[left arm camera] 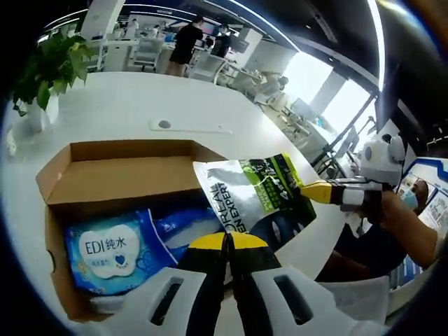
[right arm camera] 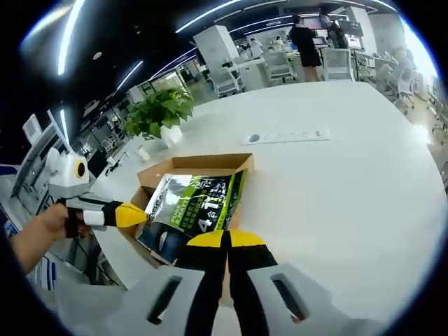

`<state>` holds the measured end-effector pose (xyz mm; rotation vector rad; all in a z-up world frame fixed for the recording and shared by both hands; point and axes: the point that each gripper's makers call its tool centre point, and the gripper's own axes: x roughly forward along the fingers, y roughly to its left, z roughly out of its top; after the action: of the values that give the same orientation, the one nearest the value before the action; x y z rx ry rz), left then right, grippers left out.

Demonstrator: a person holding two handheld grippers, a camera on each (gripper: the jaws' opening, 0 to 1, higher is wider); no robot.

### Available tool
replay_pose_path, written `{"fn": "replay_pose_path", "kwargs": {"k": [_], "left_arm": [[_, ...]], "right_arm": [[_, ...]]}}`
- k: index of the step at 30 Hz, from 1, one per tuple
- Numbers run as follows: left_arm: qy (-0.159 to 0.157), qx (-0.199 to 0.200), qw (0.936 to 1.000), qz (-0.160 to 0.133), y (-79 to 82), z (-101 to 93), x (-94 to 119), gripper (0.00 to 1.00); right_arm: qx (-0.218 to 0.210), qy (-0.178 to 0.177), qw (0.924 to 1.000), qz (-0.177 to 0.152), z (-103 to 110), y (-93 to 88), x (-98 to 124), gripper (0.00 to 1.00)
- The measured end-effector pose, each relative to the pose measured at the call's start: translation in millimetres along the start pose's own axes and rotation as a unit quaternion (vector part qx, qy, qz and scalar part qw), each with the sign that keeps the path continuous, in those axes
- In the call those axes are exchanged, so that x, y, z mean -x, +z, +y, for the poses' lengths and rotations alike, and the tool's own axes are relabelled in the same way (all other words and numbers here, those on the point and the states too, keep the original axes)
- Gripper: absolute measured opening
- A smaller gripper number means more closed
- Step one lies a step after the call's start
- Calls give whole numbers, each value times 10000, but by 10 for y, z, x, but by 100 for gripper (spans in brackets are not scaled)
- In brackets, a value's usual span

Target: Operate the shoe box by opening the lid, removing the specified soft item, and placing it in the target area until the item is outside and the box remains undamaged.

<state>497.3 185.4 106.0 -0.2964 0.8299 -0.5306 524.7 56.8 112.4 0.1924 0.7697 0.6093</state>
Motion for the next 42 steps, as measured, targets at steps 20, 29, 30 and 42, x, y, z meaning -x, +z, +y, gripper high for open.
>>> {"fn": "replay_pose_path", "kwargs": {"k": [20, 29, 30, 42], "left_arm": [[-267, -41, 9990, 350, -102, -417, -726, 0], [-175, -98, 9983, 550, -167, -414, -1039, 0], [-134, -168, 9981, 575, -169, -405, -1076, 0], [100, -1328, 9853, 1067, -288, -360, -1358, 0]], "right_arm": [[-71, -504, 9985, 215, -849, -204, 118, 0], [-72, -640, 9973, 360, -1128, -267, -26, 0], [-50, -657, 9970, 396, -1159, -278, -58, 0], [50, -760, 9954, 580, -1385, -360, -302, 0]]}}
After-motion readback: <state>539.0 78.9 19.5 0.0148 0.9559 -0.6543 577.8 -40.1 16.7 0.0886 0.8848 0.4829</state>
